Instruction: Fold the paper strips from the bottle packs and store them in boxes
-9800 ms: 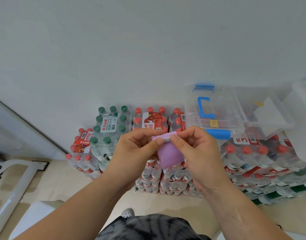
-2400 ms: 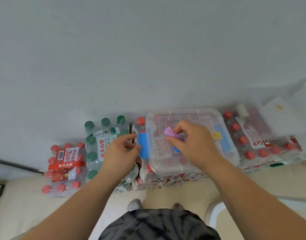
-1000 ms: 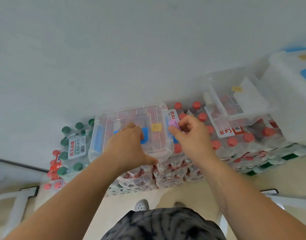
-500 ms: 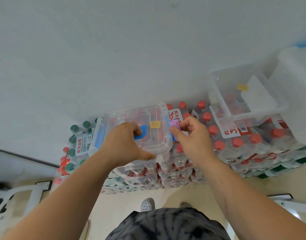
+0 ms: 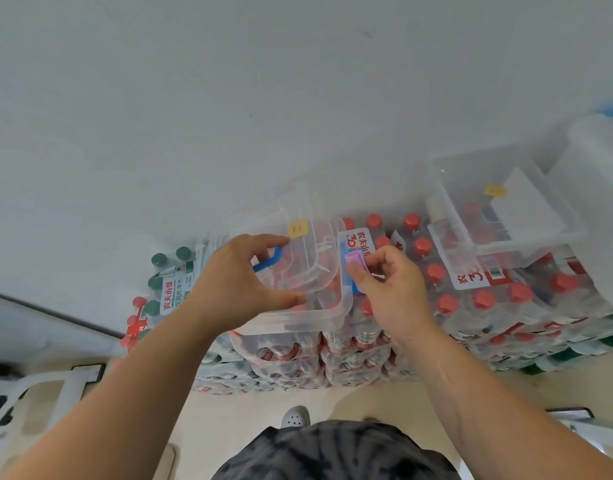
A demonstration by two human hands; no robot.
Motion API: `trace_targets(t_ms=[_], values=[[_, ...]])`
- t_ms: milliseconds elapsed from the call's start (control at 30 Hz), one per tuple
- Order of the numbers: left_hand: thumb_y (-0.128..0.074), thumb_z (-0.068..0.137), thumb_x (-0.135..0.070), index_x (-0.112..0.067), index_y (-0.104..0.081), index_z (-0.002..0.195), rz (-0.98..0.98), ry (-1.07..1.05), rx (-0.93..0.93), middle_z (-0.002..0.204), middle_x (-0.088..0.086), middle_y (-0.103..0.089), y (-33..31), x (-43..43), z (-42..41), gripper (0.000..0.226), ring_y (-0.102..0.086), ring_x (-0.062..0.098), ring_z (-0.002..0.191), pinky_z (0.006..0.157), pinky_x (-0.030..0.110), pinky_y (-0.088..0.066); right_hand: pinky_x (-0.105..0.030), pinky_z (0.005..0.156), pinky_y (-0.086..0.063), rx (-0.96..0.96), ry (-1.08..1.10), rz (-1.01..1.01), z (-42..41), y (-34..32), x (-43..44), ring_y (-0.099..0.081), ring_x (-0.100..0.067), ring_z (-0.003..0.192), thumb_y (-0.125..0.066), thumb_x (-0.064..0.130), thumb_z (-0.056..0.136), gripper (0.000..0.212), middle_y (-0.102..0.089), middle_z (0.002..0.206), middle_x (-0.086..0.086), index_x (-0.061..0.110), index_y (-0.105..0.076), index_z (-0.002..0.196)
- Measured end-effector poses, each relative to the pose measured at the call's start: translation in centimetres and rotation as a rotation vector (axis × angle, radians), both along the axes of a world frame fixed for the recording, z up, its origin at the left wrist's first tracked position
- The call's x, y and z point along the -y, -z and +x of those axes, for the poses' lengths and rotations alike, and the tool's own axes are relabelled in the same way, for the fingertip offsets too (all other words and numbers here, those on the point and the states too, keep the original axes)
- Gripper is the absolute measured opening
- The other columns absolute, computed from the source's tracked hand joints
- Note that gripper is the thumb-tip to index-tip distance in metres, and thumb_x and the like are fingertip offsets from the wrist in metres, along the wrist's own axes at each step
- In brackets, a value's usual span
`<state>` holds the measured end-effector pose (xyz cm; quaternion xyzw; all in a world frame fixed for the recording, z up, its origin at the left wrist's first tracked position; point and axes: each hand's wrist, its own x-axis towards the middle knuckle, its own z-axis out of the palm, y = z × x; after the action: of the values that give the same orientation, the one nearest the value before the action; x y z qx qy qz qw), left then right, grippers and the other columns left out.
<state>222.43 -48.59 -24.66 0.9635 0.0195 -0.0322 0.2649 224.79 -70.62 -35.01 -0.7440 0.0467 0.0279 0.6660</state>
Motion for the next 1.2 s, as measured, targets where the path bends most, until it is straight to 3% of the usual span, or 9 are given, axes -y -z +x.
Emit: trace_targets(t_ms=[167,300,367,567,667,767,900,1033,1200], values=[[-0.089,0.053,-0.058,-0.046,-0.061,0.126,-0.001,-0.046,0.035,0.101,-0.024,-0.053,-2.3,-0.4,-0.3,0.079,-0.051,0.0,0.07,0.072,0.017,-0.042,-0.029,0.07,-0.051,0.147,0.031,-0.13,0.3,-2.9,-0.5,-0.062,-0.005,0.079,-0.076,0.034,0.089,0.021,-0.067,0.081,0.015,0.032,-0.059,0.076],[-0.088,0.052,-0.059,-0.047,-0.061,0.126,-0.03,-0.095,0.089,0.099,-0.023,-0.052,-4.9,-1.6,-0.9,0.079,-0.048,0.0,0.063,0.066,0.015,-0.038,-0.008,0.069,-0.041,0.244,-0.006,-0.12,-0.1,-6.2,-3.1,-0.059,0.007,0.082,-0.076,0.034,0.089,0.021,-0.065,0.082,0.015,0.032,-0.058,0.078],[-0.086,0.051,-0.061,-0.048,-0.061,0.126,-0.018,-0.123,0.111,0.1,-0.024,-0.052,-5.9,-2.8,-1.4,0.08,-0.049,0.0,0.067,0.068,0.016,-0.039,-0.004,0.07,-0.04,0.285,-0.053,-0.091,-0.2,-7.5,-5.0,-0.058,0.01,0.082,-0.078,0.03,0.087,0.02,-0.065,0.081,0.017,0.03,-0.059,0.079],[-0.084,0.053,-0.062,-0.047,-0.059,0.127,0.055,-0.286,0.139,0.102,-0.021,-0.053,-5.9,-10.3,-4.0,0.079,-0.051,-0.003,0.08,0.074,0.022,-0.041,-0.007,0.065,-0.044,0.287,-0.241,-0.13,-0.5,-8.6,-10.9,-0.06,0.005,0.075,-0.077,0.033,0.087,0.022,-0.065,0.076,0.024,0.027,-0.059,0.076],[-0.087,0.056,-0.057,-0.041,-0.059,0.129,0.149,-0.345,0.104,0.103,-0.014,-0.054,-3.2,-15.0,-4.5,0.08,-0.051,-0.006,0.08,0.068,0.015,-0.037,-0.027,0.068,-0.055,0.252,-0.302,-0.242,-0.4,-7.6,-14.1,-0.065,-0.004,0.078,-0.077,0.036,0.087,0.022,-0.068,0.079,0.013,0.027,-0.06,0.076],[-0.085,0.056,-0.061,-0.035,-0.058,0.134,0.228,-0.336,-0.003,0.102,-0.012,-0.053,0.6,-19.3,-4.4,0.086,-0.054,0.002,0.085,0.07,0.02,-0.041,-0.038,0.072,-0.056,0.228,-0.291,-0.362,-0.4,-6.2,-17.0,-0.064,-0.007,0.077,-0.076,0.038,0.087,0.023,-0.069,0.078,0.011,0.024,-0.061,0.078],[-0.078,0.054,-0.068,-0.037,-0.053,0.138,0.288,-0.292,-0.161,0.11,-0.01,-0.051,4.9,-23.1,-3.1,0.092,-0.059,0.011,0.091,0.078,0.03,-0.053,-0.038,0.069,-0.053,0.203,-0.257,-0.492,-0.7,-5.2,-19.2,-0.063,-0.013,0.074,-0.076,0.035,0.087,0.025,-0.066,0.074,0.009,0.022,-0.058,0.076],[-0.079,0.063,-0.061,-0.037,-0.048,0.141,0.323,-0.109,-0.248,0.123,-0.006,-0.05,7.9,-23.5,-0.9,0.087,-0.061,0.015,0.099,0.08,0.03,-0.048,-0.027,0.06,-0.048,0.194,-0.193,-0.601,-0.8,-4.5,-20.6,-0.061,-0.008,0.068,-0.077,0.033,0.086,0.025,-0.065,0.071,0.01,0.022,-0.058,0.075],[-0.081,0.063,-0.058,-0.034,-0.046,0.143,0.242,0.079,-0.293,0.119,-0.004,-0.047,10.7,-23.0,1.4,0.09,-0.061,0.018,0.101,0.084,0.036,-0.056,-0.032,0.064,-0.049,0.153,-0.137,-0.659,-1.3,-4.3,-21.1,-0.061,-0.014,0.075,-0.076,0.036,0.087,0.027,-0.063,0.074,0.009,0.025,-0.055,0.074]])
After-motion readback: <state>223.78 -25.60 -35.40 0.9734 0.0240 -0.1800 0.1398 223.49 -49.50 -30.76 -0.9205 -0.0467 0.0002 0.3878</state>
